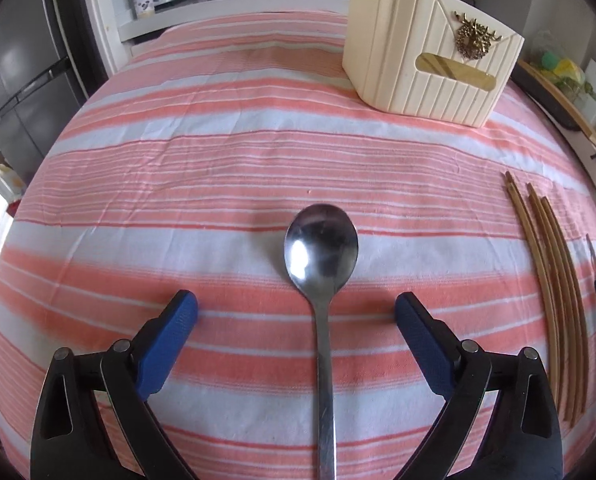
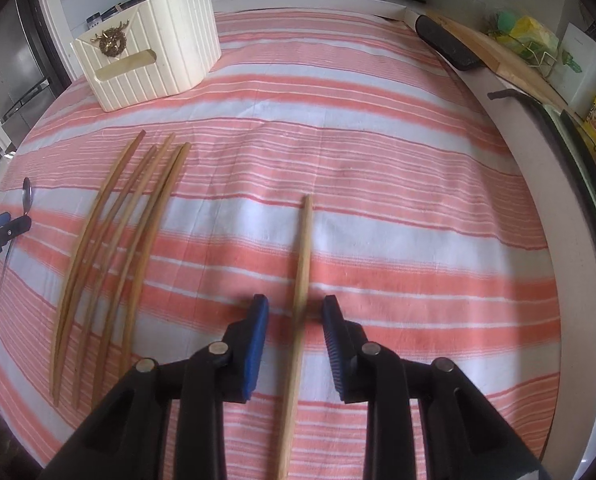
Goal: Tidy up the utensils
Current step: 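Close the left tool on the small steel spoon's bowl and lift it, then carry the small spoon and chopstick over the cream basket with both tools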
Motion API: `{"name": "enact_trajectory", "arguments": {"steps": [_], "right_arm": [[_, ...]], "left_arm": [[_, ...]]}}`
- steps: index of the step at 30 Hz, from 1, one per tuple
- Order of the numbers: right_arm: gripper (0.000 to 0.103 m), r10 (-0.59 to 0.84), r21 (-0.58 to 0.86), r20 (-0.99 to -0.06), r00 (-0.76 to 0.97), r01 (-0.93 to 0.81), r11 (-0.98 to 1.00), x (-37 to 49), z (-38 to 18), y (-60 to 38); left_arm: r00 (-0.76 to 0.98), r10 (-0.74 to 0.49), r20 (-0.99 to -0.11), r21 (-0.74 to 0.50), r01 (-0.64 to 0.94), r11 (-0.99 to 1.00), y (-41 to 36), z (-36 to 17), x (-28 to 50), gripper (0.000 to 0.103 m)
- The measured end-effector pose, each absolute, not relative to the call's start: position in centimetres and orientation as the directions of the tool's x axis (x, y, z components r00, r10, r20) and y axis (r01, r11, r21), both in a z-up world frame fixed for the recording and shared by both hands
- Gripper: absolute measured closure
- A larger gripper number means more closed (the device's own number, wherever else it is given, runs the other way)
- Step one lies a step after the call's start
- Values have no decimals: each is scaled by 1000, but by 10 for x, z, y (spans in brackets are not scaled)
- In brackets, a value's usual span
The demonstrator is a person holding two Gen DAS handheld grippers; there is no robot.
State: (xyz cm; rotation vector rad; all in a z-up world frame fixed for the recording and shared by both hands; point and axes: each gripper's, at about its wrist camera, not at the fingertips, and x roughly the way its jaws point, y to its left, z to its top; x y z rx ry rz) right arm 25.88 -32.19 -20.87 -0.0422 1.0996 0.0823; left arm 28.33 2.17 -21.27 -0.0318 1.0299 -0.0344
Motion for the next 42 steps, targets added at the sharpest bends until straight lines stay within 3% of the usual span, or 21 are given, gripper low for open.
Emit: {"name": "enact_trajectory", "arguments": {"steps": [4,6,8,16,22,31,42], "right_arm": [[78,45,9,-890,455,-81,997,277,-209,-319],[86,44,9,-889,456,-79,997,282,-208,-319],[95,47,19,-888,458,-65,998,286,-208,-321],[97,170,188,-837,520,-18,982,280,-193,-339],[97,203,219,-758,620,-50,974,258,-147,-334],[97,202,157,-613,764,-133,979,201,-71,-317],[97,179,69,-488,854,-167,984,168,-36,-289]], "left_arm": [[526,-54,-849,-35,47,998,11,-210,290,20],[544,-53,-838,-19,68,997,8,-210,289,33],[560,-62,-826,-21,80,997,9,-208,288,66],[611,-157,-776,-117,106,988,27,-185,277,68],[689,-197,-698,-136,142,980,37,-140,242,68],[778,-240,-580,-161,179,971,52,-80,188,68],[808,-280,-518,-174,221,960,51,-47,177,68]]}}
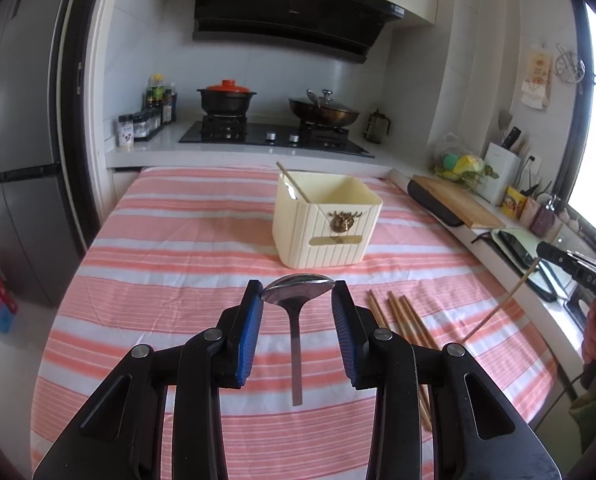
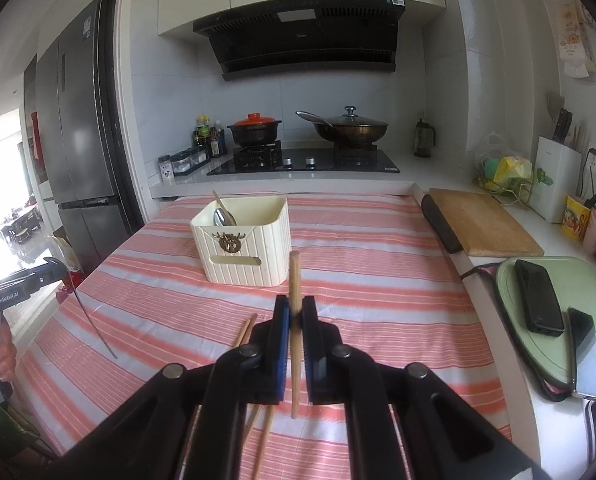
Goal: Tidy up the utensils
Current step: 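Carry the small spoon and chopstick over the cream basket with both tools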
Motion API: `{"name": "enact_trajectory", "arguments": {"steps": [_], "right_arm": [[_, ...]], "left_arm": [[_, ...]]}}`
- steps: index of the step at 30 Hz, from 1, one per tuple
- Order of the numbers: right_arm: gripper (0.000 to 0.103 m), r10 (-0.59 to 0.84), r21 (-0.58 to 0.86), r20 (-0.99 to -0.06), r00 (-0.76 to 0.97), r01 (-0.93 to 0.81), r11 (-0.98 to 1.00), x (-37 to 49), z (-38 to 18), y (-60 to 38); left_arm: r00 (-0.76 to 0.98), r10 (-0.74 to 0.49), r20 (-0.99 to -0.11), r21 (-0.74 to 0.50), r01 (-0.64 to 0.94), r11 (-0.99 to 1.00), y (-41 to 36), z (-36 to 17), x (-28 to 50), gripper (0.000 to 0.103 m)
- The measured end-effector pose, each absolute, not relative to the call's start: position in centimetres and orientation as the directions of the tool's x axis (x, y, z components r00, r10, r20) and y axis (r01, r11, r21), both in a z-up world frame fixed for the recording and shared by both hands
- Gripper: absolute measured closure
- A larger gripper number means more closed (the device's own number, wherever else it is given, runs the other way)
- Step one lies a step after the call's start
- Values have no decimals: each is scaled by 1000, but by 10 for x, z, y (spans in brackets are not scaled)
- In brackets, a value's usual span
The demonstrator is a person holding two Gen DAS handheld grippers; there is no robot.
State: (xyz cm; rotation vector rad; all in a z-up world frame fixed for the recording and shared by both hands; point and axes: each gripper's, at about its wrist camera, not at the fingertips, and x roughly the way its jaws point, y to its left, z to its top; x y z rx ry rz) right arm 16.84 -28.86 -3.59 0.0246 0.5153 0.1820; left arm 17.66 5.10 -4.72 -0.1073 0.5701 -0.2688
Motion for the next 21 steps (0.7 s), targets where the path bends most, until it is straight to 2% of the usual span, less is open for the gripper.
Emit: {"name": "enact_trajectory", "arguments": {"steps": [11,21], "right_arm": [[97,205,49,-437,876,-204,978,167,-7,-273],[97,245,40,-415,876,-252,967,197,24,-260]], "left_arm": [[817,-290,-498,-146,250,957,47,-28,174,68],[800,-367,-474,-213,301,930,47,4,202,68]]}}
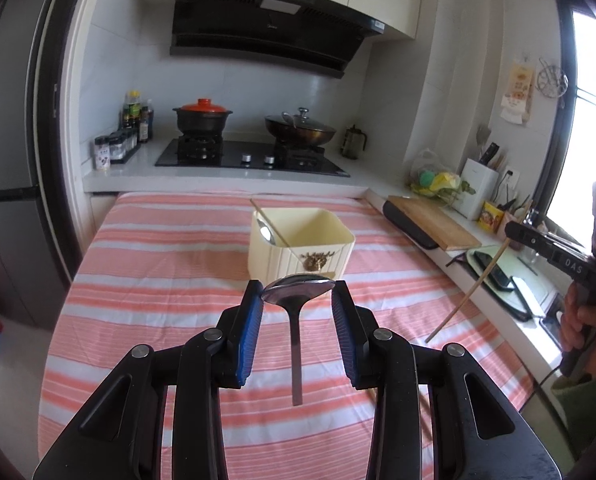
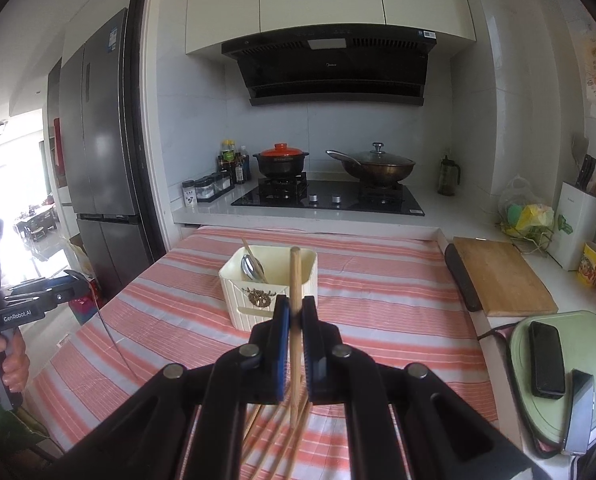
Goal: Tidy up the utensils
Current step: 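Carry the small spoon and chopstick over the cream basket with both tools, then open both tools to drop the small spoon and chopstick into the basket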
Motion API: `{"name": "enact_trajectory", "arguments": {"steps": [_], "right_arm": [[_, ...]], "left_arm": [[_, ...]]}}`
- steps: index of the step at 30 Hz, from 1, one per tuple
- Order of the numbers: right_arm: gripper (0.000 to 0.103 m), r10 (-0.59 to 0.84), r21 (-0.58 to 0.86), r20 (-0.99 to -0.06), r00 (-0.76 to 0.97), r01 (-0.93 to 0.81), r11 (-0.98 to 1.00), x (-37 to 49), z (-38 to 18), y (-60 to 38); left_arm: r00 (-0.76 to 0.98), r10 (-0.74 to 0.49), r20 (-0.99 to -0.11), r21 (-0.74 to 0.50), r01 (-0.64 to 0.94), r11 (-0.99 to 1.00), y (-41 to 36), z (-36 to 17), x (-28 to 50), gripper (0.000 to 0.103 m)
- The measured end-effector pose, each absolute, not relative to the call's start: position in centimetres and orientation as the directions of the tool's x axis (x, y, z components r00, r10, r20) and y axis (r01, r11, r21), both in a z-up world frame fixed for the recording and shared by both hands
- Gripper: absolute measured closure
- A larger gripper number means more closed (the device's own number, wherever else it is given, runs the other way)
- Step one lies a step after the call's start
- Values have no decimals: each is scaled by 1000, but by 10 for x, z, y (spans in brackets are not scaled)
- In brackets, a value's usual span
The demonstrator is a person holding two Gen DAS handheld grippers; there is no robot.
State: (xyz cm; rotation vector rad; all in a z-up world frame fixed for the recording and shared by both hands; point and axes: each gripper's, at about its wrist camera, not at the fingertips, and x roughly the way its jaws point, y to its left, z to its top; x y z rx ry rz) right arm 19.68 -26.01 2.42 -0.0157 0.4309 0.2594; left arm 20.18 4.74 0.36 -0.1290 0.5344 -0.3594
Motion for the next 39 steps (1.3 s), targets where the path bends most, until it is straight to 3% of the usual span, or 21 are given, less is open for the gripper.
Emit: {"name": "enact_trajectory", "arguments": {"steps": [13,18,24,30,38,39], "right_arm": [[97,306,52,-272,912,-304,951,309,109,-233],[97,320,13,-244,916,-327,945,364,114,-213],[97,325,2,-409,853,-356,935,433,59,-193],[97,337,80,-577,744,-359,930,486,-4,-188],[95,308,138,-687,658,-297,945,536,-50,-185],[83,306,148,-688,658,-285,947,539,-51,-186]], "left_arm": [[821,-404,-404,-266,316,910,50,85,327,68],[827,-389,-407,-263,302,916,33,87,391,68],[765,-402,-502,-290,290,912,8,39,452,68],[680,-400,-614,-291,275,916,-12,-19,495,68],[614,-336,-714,-246,229,942,-24,-59,527,64],[619,-328,-714,-242,222,945,-22,-58,526,59]]}}
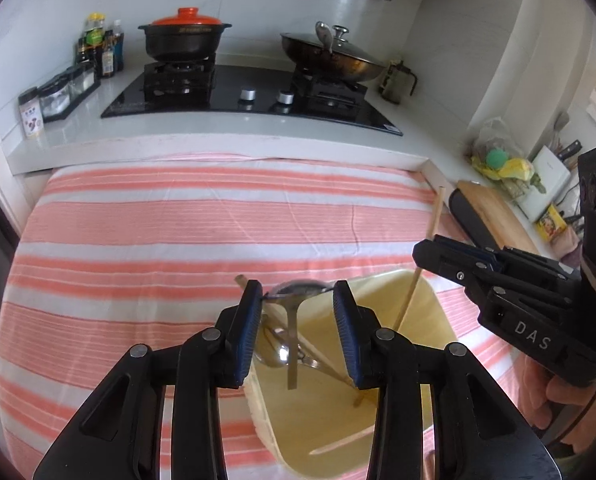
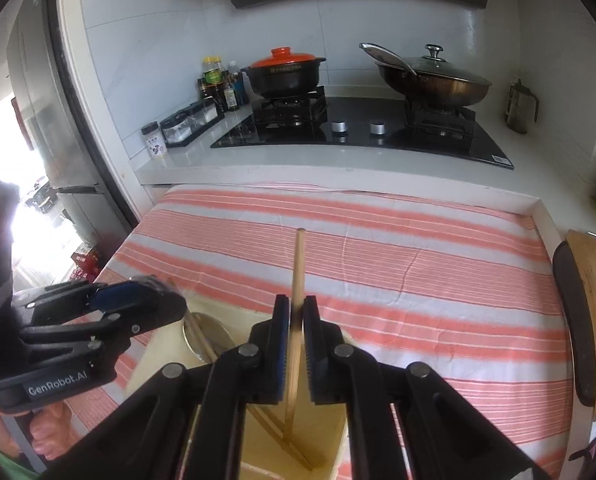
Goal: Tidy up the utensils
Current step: 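Open both tools to drop the small spoon and chopstick into the basket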
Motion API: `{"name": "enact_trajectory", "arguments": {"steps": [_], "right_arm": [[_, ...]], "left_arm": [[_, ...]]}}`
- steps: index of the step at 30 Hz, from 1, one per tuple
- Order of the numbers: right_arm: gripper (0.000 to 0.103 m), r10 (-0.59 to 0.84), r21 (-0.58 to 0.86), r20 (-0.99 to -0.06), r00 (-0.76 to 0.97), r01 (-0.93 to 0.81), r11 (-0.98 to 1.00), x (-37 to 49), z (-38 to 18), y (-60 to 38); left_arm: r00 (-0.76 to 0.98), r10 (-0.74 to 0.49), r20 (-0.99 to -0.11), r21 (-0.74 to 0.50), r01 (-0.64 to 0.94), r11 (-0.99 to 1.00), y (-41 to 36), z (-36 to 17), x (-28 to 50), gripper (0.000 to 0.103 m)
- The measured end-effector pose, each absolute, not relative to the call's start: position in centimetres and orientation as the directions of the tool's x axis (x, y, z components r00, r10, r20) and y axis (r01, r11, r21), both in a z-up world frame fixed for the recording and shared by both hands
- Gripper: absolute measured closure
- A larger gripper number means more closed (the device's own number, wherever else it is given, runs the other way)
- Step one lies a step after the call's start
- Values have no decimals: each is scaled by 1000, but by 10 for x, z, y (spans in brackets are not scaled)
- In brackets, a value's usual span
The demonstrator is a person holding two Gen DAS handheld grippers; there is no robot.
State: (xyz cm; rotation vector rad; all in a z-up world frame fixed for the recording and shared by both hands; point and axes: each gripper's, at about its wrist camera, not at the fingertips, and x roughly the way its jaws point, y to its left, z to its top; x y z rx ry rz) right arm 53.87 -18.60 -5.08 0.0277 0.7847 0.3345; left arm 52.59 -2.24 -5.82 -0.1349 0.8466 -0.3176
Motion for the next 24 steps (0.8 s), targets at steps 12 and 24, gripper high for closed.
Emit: {"name": "enact_trajectory", "arguments": {"steps": [12,24], "right_arm": [[57,308,81,-629,714,-334,939,412,4,-218],[44,112,-26,-514,850,-146,989,190,-47,-251]], "left_arm": [[678,-261,-687,-94,273,957,42,-28,369,6],[835,-94,-543,-98,48,994,48,-68,179,3]]}}
